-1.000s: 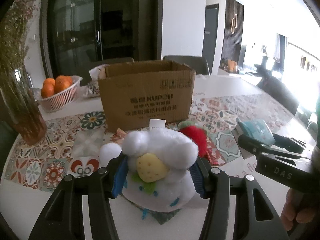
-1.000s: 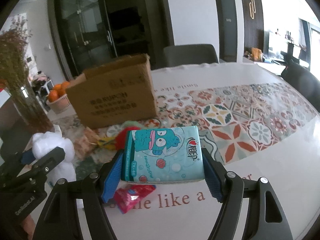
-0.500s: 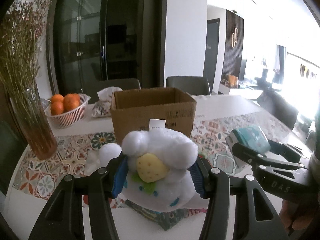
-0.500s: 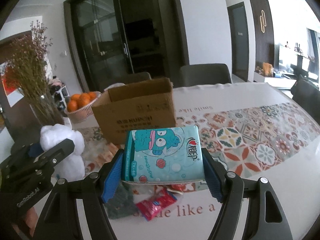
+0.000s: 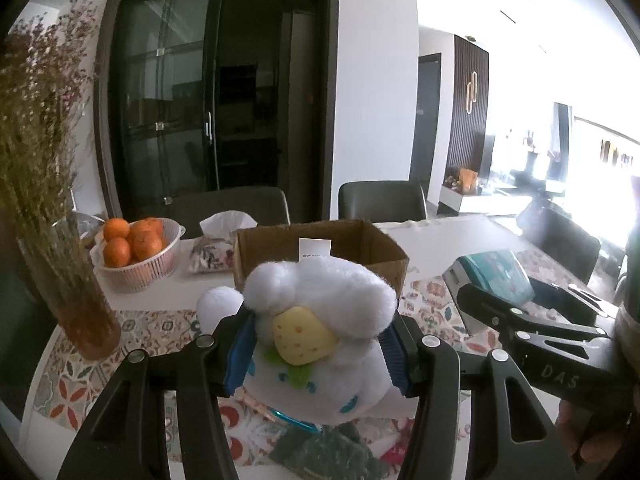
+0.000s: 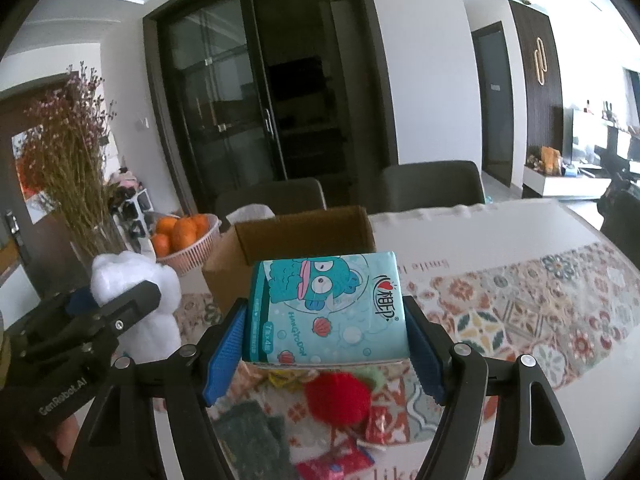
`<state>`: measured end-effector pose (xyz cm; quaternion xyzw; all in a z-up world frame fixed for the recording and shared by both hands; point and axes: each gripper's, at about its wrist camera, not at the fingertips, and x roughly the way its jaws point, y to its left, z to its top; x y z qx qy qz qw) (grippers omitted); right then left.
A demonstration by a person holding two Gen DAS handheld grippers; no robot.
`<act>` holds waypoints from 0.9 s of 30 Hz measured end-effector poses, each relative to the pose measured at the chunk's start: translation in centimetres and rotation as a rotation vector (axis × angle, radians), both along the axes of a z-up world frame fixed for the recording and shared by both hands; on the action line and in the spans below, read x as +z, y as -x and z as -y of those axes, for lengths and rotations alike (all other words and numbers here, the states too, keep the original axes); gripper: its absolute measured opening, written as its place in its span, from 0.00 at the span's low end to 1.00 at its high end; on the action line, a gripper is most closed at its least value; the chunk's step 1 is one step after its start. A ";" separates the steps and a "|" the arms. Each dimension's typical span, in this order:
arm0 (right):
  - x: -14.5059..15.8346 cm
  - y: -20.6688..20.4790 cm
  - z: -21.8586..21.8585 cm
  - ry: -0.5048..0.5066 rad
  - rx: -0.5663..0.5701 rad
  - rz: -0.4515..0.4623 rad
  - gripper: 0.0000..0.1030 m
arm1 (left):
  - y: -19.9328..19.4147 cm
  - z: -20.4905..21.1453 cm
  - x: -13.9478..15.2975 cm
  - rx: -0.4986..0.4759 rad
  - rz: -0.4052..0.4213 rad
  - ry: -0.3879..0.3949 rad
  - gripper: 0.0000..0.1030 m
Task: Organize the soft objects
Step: 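Lift and carry the bunny and tissue pack over the cardboard box with both tools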
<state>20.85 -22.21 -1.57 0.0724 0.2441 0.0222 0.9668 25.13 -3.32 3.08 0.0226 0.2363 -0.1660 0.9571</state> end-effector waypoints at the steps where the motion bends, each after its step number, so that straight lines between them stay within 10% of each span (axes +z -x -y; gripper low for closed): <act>1: 0.3 -0.4 0.0 -0.001 0.003 0.000 0.72 | -0.6 0.1 0.4 -0.004 0.000 -0.002 0.53; 27: 5.2 -16.3 1.2 0.014 0.114 -0.204 0.72 | -14.4 1.7 4.7 0.011 -0.102 -0.020 0.53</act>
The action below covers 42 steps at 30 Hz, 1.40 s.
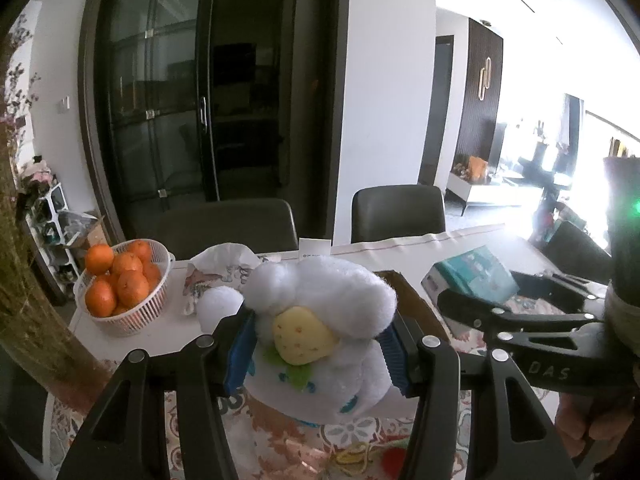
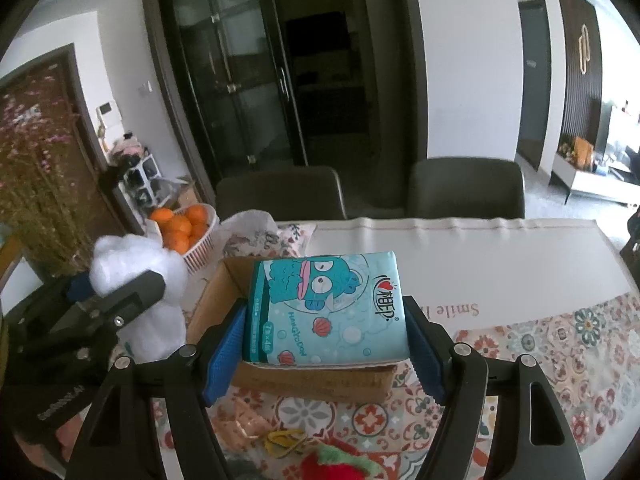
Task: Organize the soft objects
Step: 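Lift and carry the bunny and tissue pack over the cardboard box with both tools, then open both tools to drop the bunny and tissue pack into the box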
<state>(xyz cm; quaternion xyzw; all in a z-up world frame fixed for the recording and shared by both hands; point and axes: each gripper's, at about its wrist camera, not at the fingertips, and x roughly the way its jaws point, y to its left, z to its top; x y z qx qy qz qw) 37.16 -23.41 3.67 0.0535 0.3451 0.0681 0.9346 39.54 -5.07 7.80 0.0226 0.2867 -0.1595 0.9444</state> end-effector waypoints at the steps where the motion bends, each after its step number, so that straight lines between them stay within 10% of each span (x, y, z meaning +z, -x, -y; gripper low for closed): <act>1: -0.1 -0.4 0.1 -0.002 -0.002 -0.010 0.72 | -0.5 0.1 0.0 0.001 -0.006 0.005 0.53; 19: -6.4 -8.2 0.2 -0.020 0.060 -0.211 0.72 | -8.6 1.4 -5.7 -0.008 -0.171 -0.030 0.54; 23: -7.5 -9.4 0.0 -0.011 0.067 -0.244 0.72 | -9.3 1.2 -6.7 -0.014 -0.215 -0.047 0.70; 42: -4.6 -4.8 -1.2 0.082 0.061 -0.171 0.78 | -3.4 -0.9 -4.3 0.158 -0.167 -0.151 0.82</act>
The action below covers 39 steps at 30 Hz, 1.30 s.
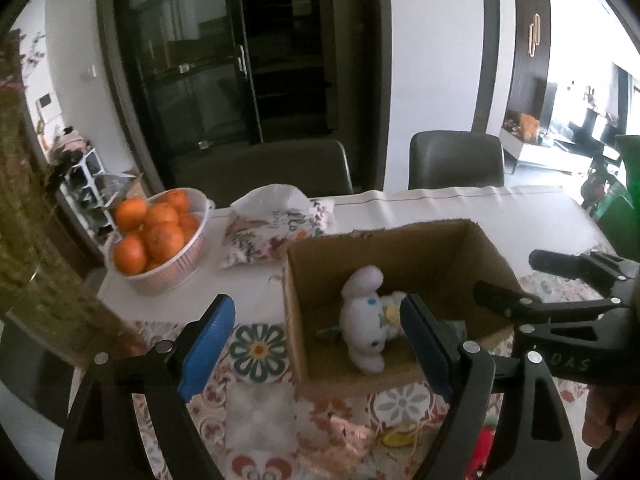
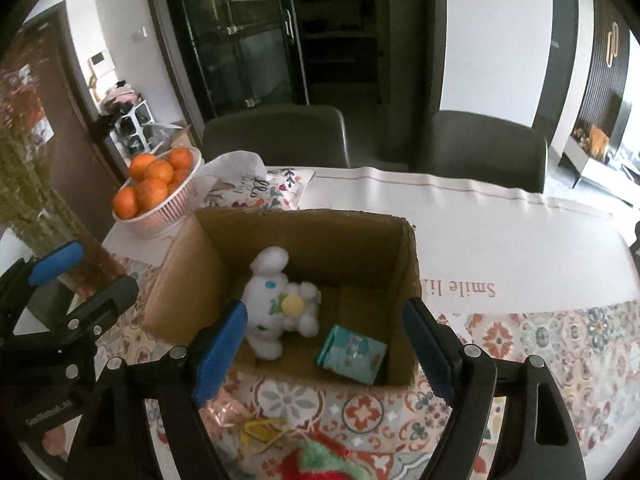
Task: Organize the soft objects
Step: 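Open both tools to drop the bunny and tissue pack into the box, then move both tools back toward the remaining items on the runner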
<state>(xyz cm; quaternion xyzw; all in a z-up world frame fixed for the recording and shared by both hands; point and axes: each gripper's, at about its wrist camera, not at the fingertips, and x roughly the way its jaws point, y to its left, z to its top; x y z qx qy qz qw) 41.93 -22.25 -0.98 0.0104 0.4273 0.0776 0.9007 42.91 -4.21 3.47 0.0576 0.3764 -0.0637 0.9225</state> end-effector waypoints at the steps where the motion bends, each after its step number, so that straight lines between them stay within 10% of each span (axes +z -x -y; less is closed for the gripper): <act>1: 0.2 0.5 0.0 0.005 0.002 0.003 0.78 | 0.9 -0.1 0.2 0.009 0.007 -0.003 0.82; 20: -1.3 9.3 -0.4 0.043 0.116 -0.089 0.78 | 11.8 0.0 -0.1 0.119 -0.038 -0.064 0.90; 39: -7.1 11.8 0.0 0.083 0.198 -0.217 0.78 | 15.0 0.1 -8.4 0.183 -0.362 0.100 0.90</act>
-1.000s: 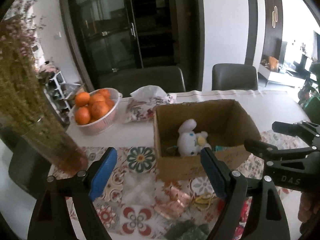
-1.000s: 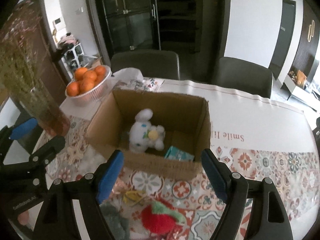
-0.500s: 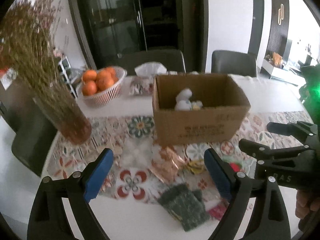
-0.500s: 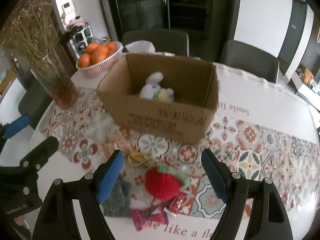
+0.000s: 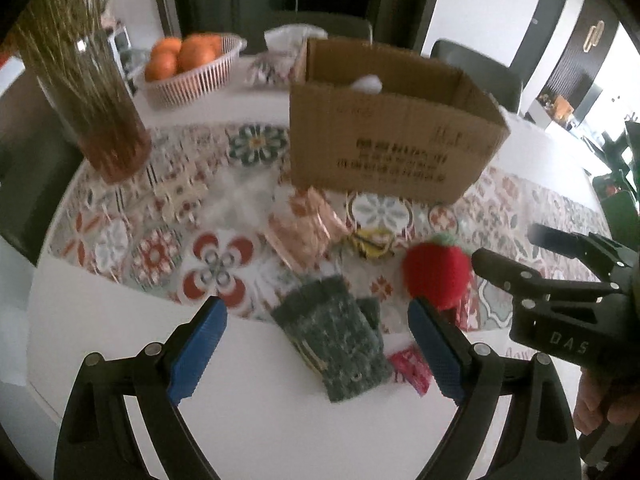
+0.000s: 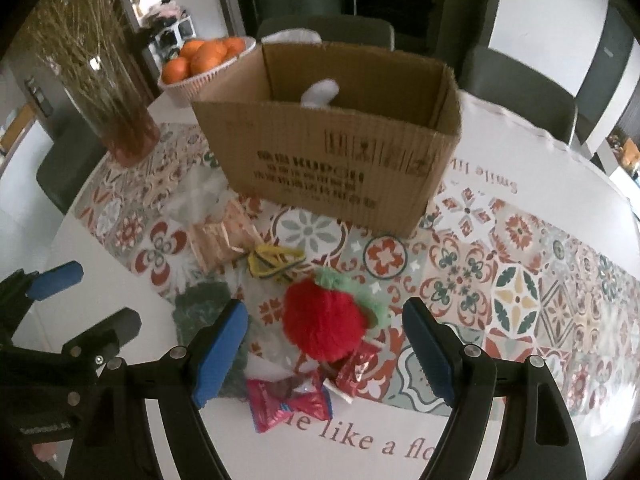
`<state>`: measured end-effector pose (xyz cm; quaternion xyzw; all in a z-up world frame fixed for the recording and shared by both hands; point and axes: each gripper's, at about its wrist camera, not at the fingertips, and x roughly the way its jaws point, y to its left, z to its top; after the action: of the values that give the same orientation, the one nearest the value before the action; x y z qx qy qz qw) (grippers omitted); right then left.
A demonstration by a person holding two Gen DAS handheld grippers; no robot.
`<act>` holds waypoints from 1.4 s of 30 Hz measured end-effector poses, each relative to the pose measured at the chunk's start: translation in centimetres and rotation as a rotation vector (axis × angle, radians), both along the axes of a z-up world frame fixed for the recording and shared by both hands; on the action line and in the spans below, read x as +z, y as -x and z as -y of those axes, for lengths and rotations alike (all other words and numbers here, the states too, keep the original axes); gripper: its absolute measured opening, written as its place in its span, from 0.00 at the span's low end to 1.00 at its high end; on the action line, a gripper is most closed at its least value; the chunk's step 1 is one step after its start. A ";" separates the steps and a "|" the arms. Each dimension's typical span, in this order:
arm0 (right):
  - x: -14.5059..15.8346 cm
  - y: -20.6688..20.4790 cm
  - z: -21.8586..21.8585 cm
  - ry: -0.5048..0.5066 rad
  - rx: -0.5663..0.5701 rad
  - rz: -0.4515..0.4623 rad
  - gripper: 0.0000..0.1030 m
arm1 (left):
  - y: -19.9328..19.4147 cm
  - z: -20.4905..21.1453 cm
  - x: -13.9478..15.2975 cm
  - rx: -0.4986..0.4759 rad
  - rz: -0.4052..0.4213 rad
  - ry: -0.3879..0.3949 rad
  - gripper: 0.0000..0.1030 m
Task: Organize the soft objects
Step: 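Move both tools back toward the remaining items on the runner, then grasp the green knitted glove with the left tool while the right tool grasps the red strawberry plush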
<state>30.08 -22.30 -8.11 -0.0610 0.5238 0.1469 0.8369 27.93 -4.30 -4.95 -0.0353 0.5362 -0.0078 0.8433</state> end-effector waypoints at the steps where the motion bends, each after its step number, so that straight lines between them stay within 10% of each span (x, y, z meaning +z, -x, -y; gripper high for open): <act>1: -0.5 -0.2 0.0 0.003 0.003 -0.015 0.78 | -0.1 0.0 -0.6 0.002 -0.022 0.010 0.90; 24: -8.4 -3.4 0.1 0.014 0.017 -0.180 0.78 | -1.8 0.5 -11.4 0.053 -0.328 0.136 0.90; 42: -12.1 -4.9 -0.8 0.003 -0.021 -0.216 0.66 | -2.8 3.5 -14.9 0.097 -0.326 0.067 0.86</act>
<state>34.96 -21.54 -20.16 -0.0407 0.6118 0.1431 0.7769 30.78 -7.76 -19.84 -0.0898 0.6628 0.0208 0.7431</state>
